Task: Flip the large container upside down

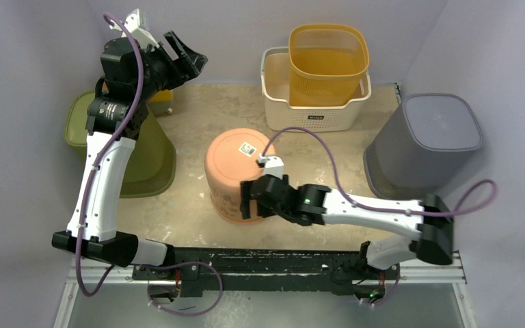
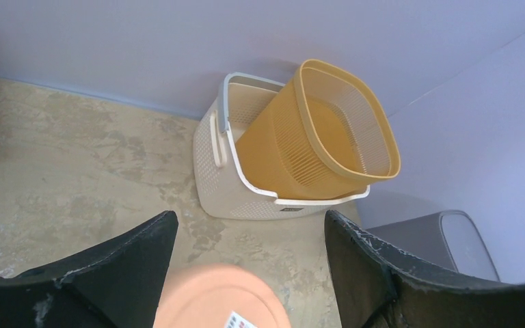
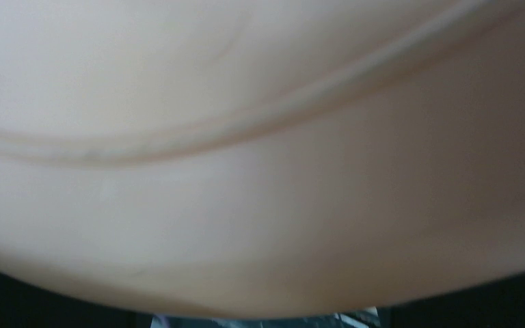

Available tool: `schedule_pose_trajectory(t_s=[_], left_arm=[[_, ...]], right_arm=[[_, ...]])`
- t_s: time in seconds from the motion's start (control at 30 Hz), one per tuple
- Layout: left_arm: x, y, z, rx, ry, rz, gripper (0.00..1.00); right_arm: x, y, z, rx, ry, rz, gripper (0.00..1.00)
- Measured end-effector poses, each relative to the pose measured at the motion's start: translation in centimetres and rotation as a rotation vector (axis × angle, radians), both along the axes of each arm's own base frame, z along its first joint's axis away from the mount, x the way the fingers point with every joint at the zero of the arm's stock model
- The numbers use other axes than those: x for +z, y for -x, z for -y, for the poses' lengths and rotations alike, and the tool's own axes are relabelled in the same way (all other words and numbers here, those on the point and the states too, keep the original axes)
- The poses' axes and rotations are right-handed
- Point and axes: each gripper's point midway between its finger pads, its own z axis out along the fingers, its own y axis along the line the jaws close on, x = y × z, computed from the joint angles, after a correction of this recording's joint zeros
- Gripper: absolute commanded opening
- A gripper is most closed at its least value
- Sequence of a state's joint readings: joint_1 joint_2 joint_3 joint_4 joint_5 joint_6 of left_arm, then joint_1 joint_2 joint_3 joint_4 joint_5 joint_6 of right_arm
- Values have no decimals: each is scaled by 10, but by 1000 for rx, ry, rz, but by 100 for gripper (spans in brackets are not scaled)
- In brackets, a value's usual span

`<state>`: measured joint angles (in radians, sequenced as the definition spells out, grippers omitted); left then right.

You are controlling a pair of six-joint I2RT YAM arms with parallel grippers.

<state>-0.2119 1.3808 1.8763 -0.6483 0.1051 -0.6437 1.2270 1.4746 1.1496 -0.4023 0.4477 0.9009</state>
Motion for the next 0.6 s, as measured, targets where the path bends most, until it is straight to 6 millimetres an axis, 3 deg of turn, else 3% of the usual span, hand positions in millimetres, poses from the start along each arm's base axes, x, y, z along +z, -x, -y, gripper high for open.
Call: schedule_pose_trajectory(t_s=[0.1, 0.23, 0.6], left_arm=[[6, 5, 1, -10, 8, 14, 76], [11, 10, 2, -22, 22, 23, 76], [24, 30, 4, -51, 45, 57, 76]], right_arm=[[-9, -26, -30, -1, 41, 51, 100], [-15, -65, -56, -10, 54, 92, 100], [-7, -212, -79, -71, 40, 260, 100]])
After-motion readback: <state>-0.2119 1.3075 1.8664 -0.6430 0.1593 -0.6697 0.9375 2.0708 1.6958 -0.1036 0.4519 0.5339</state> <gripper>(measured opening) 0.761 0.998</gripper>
